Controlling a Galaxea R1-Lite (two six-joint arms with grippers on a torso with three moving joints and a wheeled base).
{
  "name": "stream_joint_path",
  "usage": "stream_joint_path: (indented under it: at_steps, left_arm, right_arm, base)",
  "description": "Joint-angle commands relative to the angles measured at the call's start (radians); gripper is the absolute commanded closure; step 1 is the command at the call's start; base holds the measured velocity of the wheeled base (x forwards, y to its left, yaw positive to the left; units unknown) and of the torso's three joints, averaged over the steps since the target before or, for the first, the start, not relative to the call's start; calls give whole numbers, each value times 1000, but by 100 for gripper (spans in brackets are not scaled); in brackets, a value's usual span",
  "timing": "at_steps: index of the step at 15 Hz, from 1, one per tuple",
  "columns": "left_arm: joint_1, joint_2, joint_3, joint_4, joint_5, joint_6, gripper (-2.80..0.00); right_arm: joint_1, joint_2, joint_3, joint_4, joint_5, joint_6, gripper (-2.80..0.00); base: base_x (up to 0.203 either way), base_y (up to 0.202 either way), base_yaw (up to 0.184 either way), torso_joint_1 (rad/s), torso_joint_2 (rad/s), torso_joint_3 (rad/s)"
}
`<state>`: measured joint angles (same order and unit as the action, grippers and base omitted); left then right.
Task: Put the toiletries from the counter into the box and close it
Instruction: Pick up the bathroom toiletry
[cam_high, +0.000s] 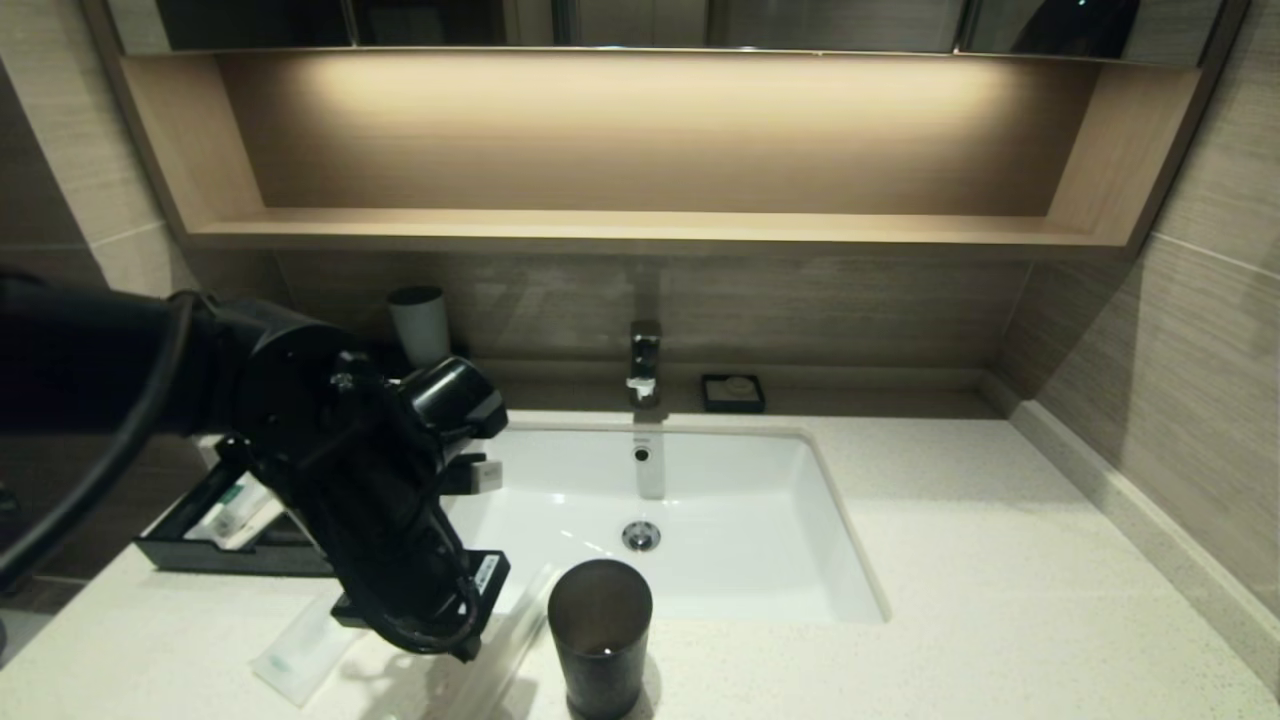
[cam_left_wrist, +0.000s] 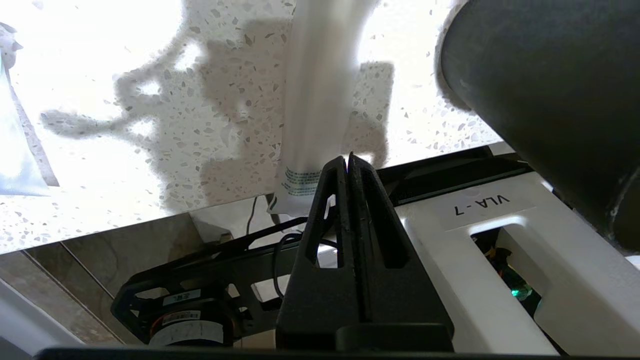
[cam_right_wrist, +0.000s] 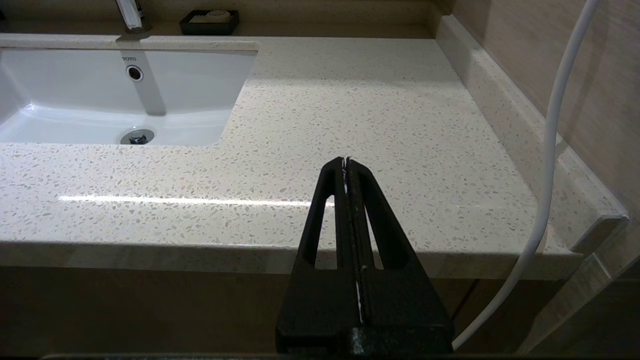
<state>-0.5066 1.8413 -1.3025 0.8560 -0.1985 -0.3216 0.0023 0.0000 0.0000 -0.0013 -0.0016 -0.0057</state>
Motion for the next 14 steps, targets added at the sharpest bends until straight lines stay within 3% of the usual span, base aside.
stream_joint_path:
  at_steps: [1,7,14]
  left_arm:
    - [2,43,-53,32,-1,-40,0]
    - [2,80,-97,43,-4,-118,0]
    - [23,136,-130,42,-7,-122,0]
  right_arm:
    - [1,0,2,0,0,0,0]
    - [1,0,2,0,0,0,0]
    - [1,0,2,0,0,0,0]
  base:
    - [0,0,0,0,0,0]
    - [0,0,0,0,0,0]
    - [0,0,0,0,0,0]
